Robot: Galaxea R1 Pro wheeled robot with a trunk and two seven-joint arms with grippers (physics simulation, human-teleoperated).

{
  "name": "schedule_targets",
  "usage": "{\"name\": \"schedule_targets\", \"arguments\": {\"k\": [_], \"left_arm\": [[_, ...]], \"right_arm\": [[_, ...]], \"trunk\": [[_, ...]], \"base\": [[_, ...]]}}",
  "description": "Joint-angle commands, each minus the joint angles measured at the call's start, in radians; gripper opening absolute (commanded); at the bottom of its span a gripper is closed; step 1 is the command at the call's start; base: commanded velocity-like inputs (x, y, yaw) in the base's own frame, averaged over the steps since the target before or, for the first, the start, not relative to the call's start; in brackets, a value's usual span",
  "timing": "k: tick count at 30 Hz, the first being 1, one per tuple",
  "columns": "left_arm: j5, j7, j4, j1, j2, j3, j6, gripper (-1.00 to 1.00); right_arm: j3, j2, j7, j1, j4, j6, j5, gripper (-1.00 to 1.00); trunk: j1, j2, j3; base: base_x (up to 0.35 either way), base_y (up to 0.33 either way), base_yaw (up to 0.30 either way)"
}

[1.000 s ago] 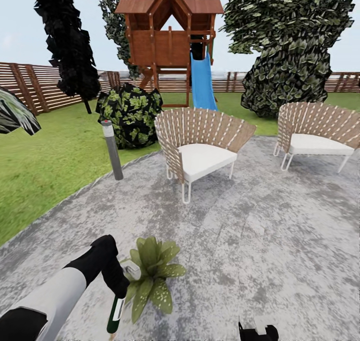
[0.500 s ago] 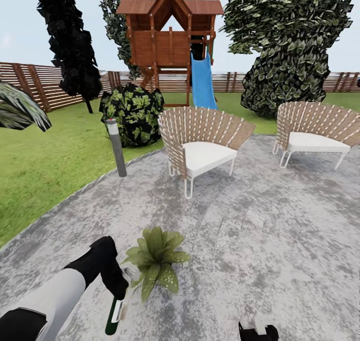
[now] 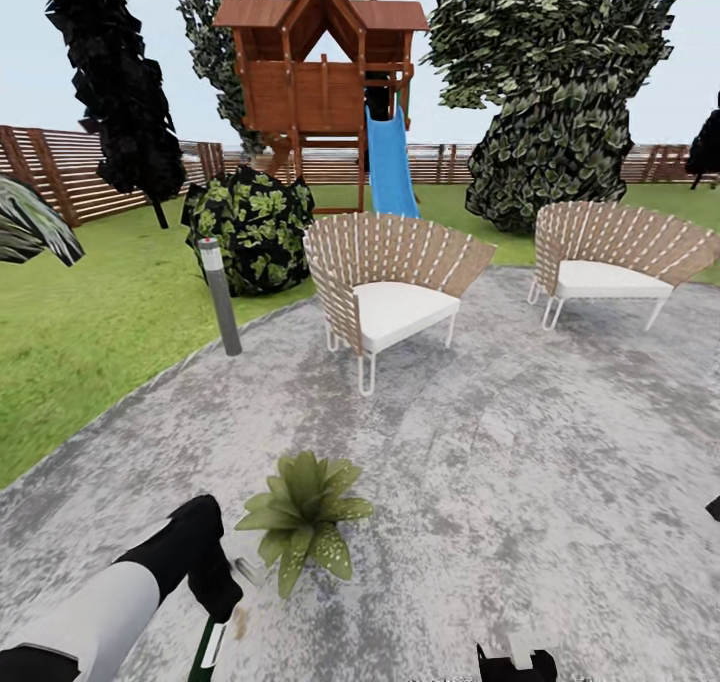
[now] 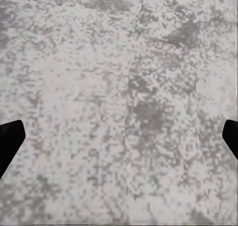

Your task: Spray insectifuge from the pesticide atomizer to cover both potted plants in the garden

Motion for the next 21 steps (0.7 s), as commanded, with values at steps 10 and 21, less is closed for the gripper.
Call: {"name": "schedule_targets", "arguments": {"k": [10, 21], "left_arm": [[-0.004, -0.002, 0.007, 0.002, 0.001, -0.003, 0.004, -1.00], [-0.005, 0.039, 0.006, 0.015, 0.000, -0.003, 0.004, -1.00]], "right_arm": [[-0.008, 0.000, -0.002, -0.001, 0.002, -0.003, 0.011, 1.00], [-0.008, 0.000, -0.002, -0.001, 0.000, -0.003, 0.010, 1.00]], "trunk": [[0.000, 0.000, -0.001], [0.000, 0.000, -0.001]], "base": [[0.008, 0.260, -0.034], [0.020, 0.065, -0.163]]}}
